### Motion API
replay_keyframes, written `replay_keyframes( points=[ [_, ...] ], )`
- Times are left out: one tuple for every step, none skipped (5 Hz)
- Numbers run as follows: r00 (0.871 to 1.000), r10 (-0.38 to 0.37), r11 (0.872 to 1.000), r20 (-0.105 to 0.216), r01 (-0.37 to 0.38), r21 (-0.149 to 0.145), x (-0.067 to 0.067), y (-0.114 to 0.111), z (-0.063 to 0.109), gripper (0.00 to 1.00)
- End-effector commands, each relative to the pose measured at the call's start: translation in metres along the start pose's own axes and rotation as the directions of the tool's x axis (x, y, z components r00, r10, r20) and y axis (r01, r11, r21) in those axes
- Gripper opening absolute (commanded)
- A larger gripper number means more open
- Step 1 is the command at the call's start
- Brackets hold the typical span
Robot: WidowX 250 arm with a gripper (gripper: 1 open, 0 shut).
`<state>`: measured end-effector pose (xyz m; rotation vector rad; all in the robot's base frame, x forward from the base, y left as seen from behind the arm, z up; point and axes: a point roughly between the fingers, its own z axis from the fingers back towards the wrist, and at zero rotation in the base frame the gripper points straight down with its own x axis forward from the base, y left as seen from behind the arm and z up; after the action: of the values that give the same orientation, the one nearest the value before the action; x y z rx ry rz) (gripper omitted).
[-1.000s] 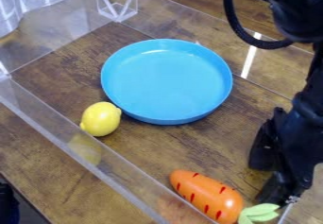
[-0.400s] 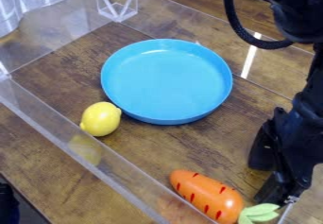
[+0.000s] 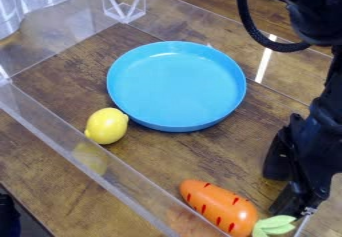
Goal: Move the carrot to the left side
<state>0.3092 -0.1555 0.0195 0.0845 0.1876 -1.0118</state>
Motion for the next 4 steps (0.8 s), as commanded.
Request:
replay_keyframes(
  points=[
    [1.000, -0.005, 1.000, -0.028, 0.005, -0.012, -0.0055, -0.0019, -0.0050, 1.00],
    [0.999, -0.002, 1.000, -0.041, 0.001, -0.018, -0.0078, -0.0027, -0.0059, 1.00],
    [0.998, -0.001, 1.000, -0.055, -0.001, -0.024, -0.0100, -0.0032, -0.0071, 1.00],
    [0.998, 0.001, 1.000, -0.069, -0.003, -0.030, -0.0124, -0.0036, -0.0082, 1.00]
  ],
)
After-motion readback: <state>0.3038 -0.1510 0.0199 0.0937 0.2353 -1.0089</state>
